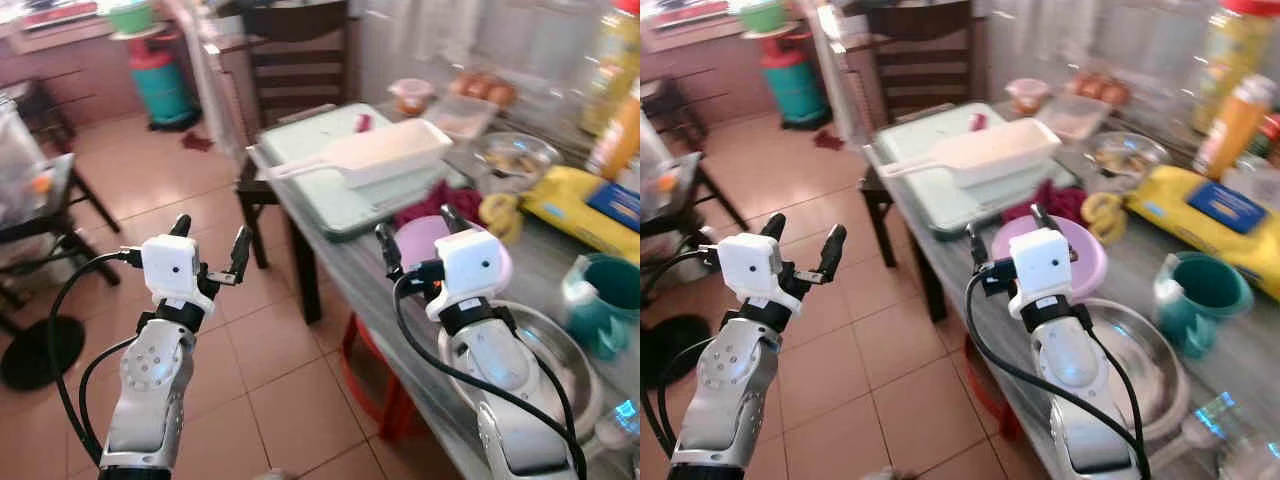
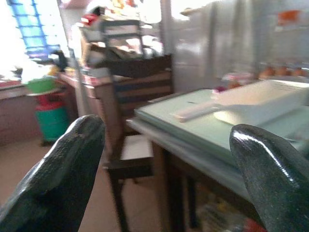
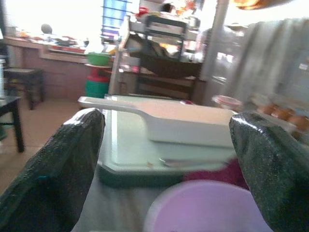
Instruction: Setting the table
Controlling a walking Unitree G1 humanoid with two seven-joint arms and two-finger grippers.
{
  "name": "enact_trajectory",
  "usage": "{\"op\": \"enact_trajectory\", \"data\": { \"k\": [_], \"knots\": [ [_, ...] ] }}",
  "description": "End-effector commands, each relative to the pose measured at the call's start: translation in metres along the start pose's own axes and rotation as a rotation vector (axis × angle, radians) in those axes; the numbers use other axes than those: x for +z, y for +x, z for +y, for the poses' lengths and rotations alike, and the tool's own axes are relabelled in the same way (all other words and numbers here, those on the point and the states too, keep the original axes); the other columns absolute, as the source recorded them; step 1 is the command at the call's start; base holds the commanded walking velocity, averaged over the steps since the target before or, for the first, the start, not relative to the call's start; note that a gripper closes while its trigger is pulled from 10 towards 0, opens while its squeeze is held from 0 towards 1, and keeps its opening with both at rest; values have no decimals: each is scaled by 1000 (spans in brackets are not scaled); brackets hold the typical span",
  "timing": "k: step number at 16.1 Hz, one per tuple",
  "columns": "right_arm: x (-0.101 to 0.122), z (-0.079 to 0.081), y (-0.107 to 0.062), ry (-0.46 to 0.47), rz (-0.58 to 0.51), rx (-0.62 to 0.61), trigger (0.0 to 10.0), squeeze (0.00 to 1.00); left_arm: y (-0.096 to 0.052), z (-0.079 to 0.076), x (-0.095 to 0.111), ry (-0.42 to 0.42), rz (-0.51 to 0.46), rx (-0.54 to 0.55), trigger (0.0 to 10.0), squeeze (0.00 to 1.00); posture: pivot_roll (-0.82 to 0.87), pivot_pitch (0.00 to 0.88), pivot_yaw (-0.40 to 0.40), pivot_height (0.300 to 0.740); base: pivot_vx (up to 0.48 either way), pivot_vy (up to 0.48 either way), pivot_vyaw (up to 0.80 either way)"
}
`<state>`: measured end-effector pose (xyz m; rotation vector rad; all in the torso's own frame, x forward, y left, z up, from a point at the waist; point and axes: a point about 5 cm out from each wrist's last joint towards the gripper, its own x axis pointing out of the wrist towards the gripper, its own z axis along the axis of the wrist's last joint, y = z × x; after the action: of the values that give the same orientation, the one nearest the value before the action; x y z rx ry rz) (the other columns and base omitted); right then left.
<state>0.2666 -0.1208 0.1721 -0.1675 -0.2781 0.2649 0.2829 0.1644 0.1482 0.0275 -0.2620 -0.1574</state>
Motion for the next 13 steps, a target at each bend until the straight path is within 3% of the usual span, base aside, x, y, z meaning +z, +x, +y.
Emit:
{"op": "enact_trajectory", "data": {
  "k": [1,5,9,13],
  "knots": [
    [6,7,3,12,-28,24,10000,0,-1,10,0,28,4,49,10000,0,8,60,59,740,0,0,794],
    [8,6,5,5,-39,31,10000,0,0,18,-2,72,30,175,10000,0,10,61,52,740,0,0,794],
    [10,6,7,10,-45,45,10000,0,-2,16,-9,48,61,191,10000,0,6,62,36,740,0,0,794],
    [11,3,9,30,-43,41,10000,0,-4,10,-15,10,91,201,10000,0,1,62,21,740,0,0,0]
  ]
}}
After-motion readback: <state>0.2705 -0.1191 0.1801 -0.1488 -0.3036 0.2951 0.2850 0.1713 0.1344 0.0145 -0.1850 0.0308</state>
